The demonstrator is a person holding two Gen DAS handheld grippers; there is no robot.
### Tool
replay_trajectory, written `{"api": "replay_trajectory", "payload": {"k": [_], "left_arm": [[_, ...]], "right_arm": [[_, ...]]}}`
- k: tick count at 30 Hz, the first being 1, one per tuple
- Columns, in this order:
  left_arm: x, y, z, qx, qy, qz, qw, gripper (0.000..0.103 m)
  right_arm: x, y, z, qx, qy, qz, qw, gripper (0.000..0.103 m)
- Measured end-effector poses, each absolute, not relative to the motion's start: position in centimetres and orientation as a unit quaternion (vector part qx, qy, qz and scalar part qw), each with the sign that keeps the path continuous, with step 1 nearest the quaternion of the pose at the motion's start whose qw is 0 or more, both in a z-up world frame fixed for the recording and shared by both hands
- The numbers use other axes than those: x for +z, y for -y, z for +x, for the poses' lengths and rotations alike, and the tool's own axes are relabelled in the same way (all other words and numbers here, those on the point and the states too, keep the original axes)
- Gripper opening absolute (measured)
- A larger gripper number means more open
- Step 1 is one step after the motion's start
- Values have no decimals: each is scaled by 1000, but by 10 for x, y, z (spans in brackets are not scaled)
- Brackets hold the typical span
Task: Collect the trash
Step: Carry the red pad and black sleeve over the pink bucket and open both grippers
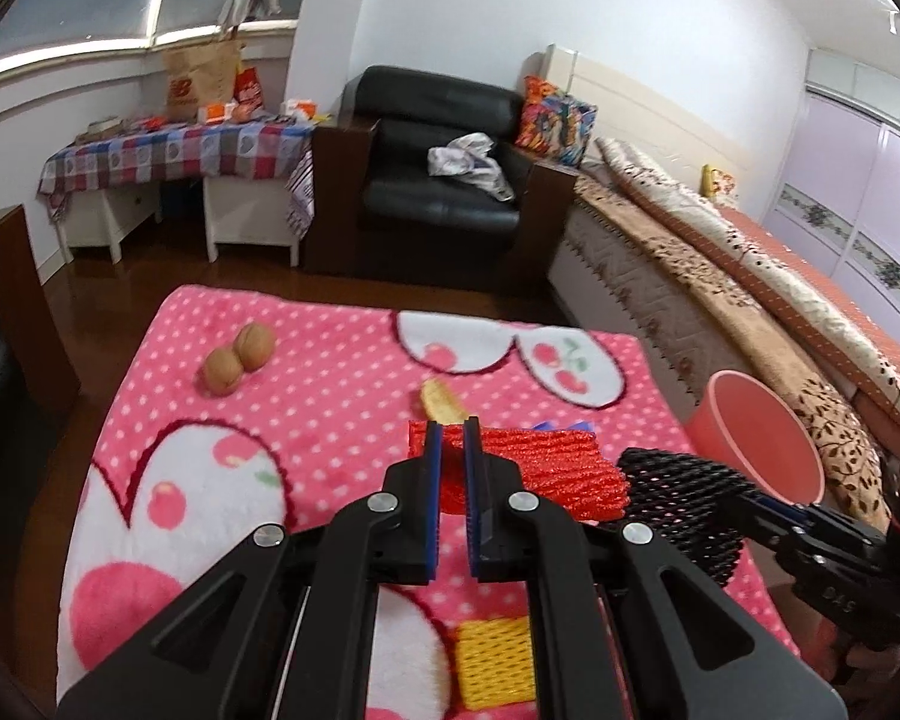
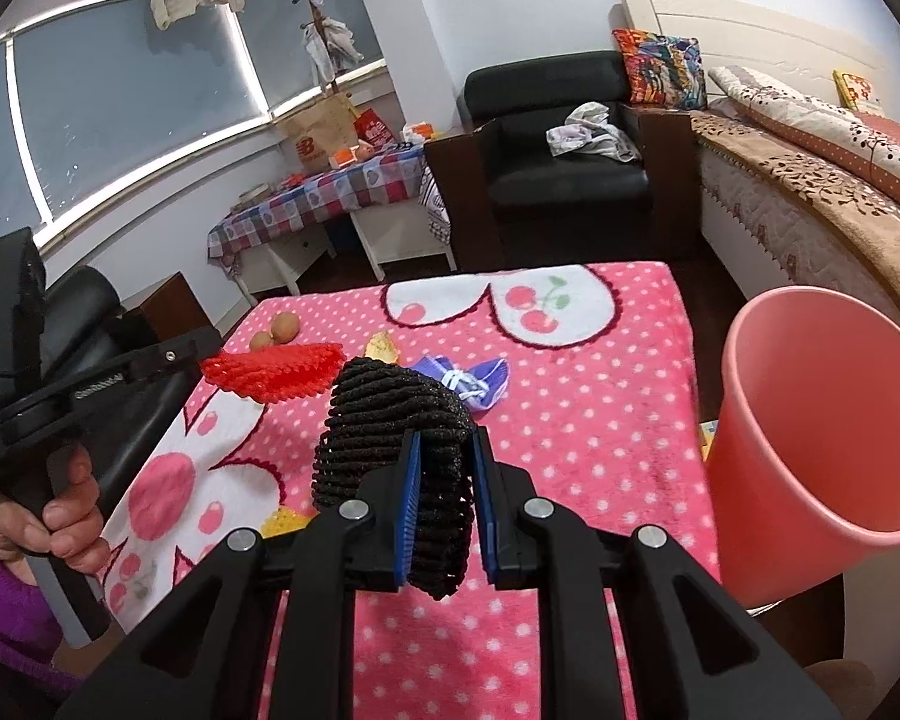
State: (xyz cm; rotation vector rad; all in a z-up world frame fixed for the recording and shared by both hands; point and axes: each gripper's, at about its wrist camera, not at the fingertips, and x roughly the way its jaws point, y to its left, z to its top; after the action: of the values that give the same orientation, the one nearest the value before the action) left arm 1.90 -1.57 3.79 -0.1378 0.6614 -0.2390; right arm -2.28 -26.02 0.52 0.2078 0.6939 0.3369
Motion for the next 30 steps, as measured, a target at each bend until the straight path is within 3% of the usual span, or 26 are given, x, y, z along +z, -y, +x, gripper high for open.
{"api": "replay_trajectory", "payload": {"k": [30], "left_arm": [[78, 139, 34, -245, -284, -40, 926, 6]], "right_arm": [[25, 373, -40, 28, -284, 160, 945, 16]]}}
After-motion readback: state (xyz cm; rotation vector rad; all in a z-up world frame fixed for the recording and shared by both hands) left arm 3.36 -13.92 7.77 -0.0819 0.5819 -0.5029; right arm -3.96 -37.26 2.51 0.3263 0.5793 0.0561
